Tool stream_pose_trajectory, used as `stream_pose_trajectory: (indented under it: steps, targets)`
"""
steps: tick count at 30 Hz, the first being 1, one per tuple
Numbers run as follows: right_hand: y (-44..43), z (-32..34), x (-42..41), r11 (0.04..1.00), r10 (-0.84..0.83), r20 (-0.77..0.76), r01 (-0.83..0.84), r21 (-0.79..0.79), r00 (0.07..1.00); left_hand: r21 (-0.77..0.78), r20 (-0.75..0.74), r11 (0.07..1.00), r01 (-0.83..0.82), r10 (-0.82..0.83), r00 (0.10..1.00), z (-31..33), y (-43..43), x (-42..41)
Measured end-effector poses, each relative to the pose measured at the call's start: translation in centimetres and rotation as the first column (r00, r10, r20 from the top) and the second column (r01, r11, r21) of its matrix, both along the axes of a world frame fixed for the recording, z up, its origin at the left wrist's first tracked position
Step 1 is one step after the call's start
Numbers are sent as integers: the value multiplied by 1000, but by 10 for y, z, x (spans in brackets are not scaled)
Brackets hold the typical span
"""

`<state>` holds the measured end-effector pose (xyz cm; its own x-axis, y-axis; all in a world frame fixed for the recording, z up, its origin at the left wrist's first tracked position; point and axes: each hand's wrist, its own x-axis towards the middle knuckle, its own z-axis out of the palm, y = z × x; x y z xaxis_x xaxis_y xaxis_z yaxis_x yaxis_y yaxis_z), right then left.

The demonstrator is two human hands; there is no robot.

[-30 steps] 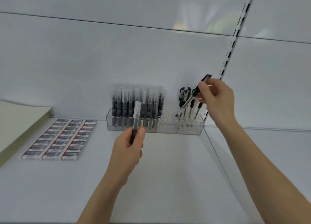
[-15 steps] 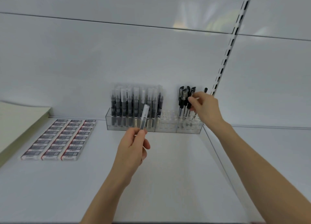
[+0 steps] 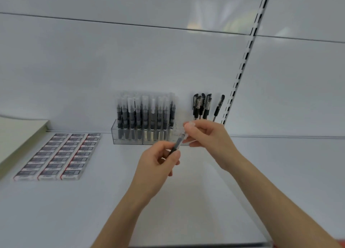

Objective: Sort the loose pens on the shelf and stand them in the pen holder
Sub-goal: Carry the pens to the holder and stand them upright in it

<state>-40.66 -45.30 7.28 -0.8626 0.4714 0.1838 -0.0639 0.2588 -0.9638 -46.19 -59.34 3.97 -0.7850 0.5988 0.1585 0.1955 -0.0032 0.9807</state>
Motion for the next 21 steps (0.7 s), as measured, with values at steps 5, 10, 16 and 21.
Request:
stream_pose_trajectory:
  steps: [5,10,16,21]
  targets:
    - [5,10,-1,996,-72,-89,67,-63,993,-183,-184,983,-34,-1,983,-9,-9,-7]
    - [29,34,-21,947,-287,-259,315,70,922,-706,-437,676,-208,-185,880,-31,-31,-14]
    - [26,37,-56,868,-239,-199,301,395,950,-818,-460,510,-267,-303,835,-44,-35,-12]
    - [21,30,-75,810,-196,-48,190,555,979,-823,-471,492,-283,-314,824,-46,-34,-11]
